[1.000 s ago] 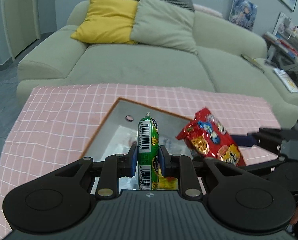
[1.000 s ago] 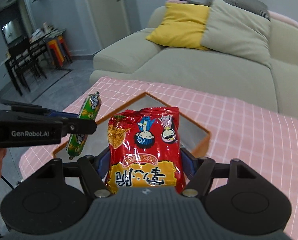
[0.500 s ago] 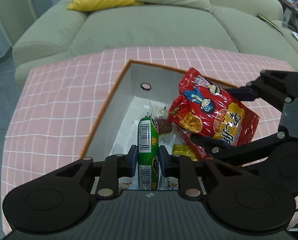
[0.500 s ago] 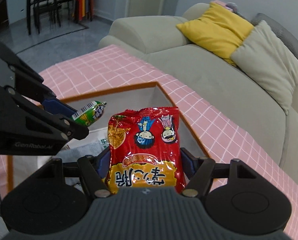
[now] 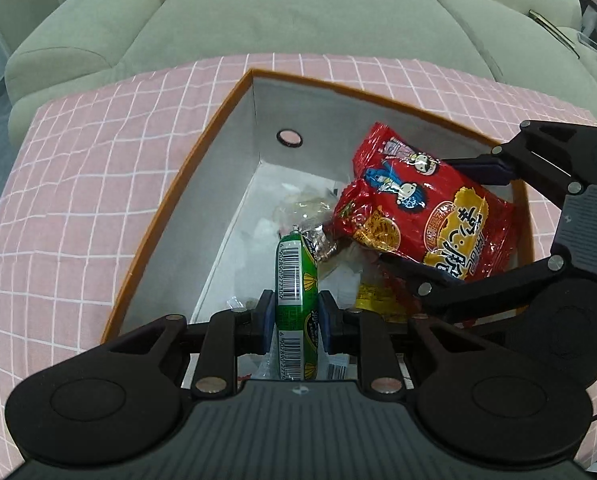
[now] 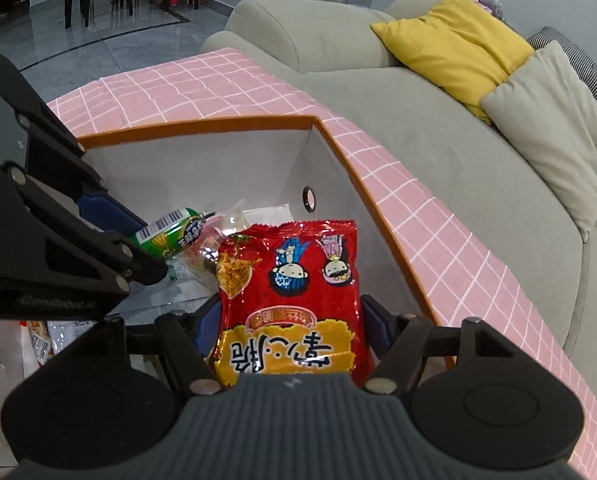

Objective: Organize snacks
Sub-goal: 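Open both grippers to drop the items and withdraw from the box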

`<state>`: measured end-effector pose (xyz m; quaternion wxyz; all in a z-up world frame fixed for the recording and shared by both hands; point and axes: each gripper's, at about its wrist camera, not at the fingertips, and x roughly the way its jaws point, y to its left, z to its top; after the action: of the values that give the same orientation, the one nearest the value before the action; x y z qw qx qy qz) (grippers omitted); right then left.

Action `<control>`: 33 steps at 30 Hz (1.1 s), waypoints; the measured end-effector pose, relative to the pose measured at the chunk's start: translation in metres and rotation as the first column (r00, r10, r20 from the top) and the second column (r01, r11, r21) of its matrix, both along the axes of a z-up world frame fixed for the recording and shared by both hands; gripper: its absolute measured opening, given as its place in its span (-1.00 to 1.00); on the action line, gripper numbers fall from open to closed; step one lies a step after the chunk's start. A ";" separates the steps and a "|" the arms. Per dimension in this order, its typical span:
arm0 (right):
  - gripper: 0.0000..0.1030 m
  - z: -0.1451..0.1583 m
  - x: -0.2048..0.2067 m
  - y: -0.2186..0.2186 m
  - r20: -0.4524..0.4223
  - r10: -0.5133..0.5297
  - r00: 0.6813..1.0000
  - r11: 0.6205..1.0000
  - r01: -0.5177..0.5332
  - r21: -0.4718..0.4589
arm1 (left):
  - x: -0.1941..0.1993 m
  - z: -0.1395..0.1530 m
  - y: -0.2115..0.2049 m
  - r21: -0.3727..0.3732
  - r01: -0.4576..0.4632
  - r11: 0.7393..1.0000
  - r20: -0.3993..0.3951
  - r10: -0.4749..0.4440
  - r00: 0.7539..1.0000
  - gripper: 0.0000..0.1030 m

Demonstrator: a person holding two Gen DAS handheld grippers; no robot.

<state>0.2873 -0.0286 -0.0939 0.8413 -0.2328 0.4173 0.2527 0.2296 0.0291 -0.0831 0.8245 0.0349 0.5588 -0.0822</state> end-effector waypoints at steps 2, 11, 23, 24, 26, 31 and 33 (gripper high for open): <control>0.32 -0.005 0.002 0.001 -0.009 0.000 1.000 1.000 0.000 -0.006 | 0.001 -0.004 0.000 0.000 -0.002 1.000 -0.009 0.002 1.000 -0.53; 0.64 -0.002 -0.001 -0.003 -0.020 -0.022 1.000 1.000 0.021 -0.021 | -0.001 -0.001 0.000 0.014 0.006 1.000 0.007 -0.007 1.000 -0.32; 0.83 0.045 -0.024 -0.026 -0.017 -0.148 0.989 0.988 0.149 0.031 | -0.031 0.059 0.006 -0.040 -0.021 0.999 0.181 0.028 0.983 0.23; 0.83 0.050 -0.027 -0.030 -0.019 -0.176 0.984 0.983 0.177 0.050 | -0.036 0.067 0.007 -0.041 -0.032 0.999 0.207 0.040 0.978 0.25; 0.83 0.061 -0.036 -0.038 -0.027 -0.233 0.972 0.967 0.234 0.101 | -0.043 0.081 0.006 -0.050 -0.049 0.998 0.254 0.060 0.965 0.25; 0.84 0.084 -0.072 -0.055 -0.010 -0.358 0.934 0.914 0.352 0.203 | -0.070 0.114 0.003 -0.054 -0.069 0.996 0.373 0.084 0.924 0.30; 0.90 0.094 -0.089 -0.059 -0.001 -0.391 0.921 0.892 0.379 0.245 | -0.083 0.124 0.000 -0.041 -0.072 0.997 0.424 0.083 0.902 0.34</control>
<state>0.1984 -0.0873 0.0006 0.9064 -0.0479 0.4009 0.1243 0.1469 0.0289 0.0408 0.9294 0.0198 0.3656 -0.0467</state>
